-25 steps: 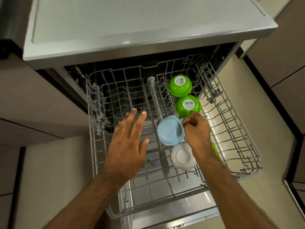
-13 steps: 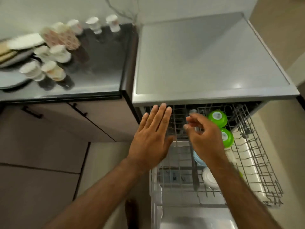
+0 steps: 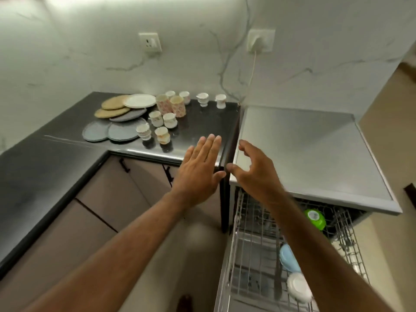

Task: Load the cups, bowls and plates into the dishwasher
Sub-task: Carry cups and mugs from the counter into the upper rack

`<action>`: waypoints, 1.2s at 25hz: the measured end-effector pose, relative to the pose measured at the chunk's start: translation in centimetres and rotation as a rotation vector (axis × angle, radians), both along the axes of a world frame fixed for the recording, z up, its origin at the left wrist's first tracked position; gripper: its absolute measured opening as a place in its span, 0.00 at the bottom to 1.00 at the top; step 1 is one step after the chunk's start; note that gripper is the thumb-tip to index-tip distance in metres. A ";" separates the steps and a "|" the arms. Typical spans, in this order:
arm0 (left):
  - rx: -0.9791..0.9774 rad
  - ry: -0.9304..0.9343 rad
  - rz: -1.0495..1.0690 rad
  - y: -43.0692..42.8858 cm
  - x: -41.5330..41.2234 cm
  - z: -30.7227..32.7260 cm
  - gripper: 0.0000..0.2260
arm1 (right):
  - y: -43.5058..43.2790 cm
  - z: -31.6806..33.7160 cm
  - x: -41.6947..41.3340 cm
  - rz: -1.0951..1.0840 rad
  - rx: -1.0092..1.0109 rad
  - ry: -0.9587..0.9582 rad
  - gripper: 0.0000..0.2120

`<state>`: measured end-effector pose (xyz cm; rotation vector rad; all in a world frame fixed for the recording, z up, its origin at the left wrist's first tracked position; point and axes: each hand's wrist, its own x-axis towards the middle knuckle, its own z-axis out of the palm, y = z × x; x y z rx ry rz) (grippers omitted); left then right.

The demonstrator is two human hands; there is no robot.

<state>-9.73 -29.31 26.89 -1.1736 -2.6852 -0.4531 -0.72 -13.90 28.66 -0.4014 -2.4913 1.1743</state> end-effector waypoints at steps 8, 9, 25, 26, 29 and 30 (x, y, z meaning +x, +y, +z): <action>0.050 0.024 0.118 -5.4 -4.4 2.3 0.40 | -4.1 2.8 -4.8 0.096 0.075 -0.017 0.37; 0.056 0.024 0.125 -5.7 -5.2 2.3 0.40 | -4.3 2.8 -5.5 0.098 0.074 -0.023 0.37; 0.171 -0.245 0.141 6.9 -39.4 -6.2 0.40 | 5.9 -5.5 -37.1 -0.160 -0.025 -0.214 0.37; 0.203 -0.284 0.156 7.9 -41.1 -6.9 0.40 | 6.8 -6.2 -38.9 -0.181 -0.025 -0.221 0.37; 0.206 -0.371 0.183 10.4 -45.8 -9.2 0.40 | 9.5 -8.2 -43.3 -0.220 -0.030 -0.235 0.36; 0.206 -0.406 0.188 11.3 -47.3 -10.3 0.40 | 10.5 -9.1 -44.5 -0.232 -0.030 -0.243 0.36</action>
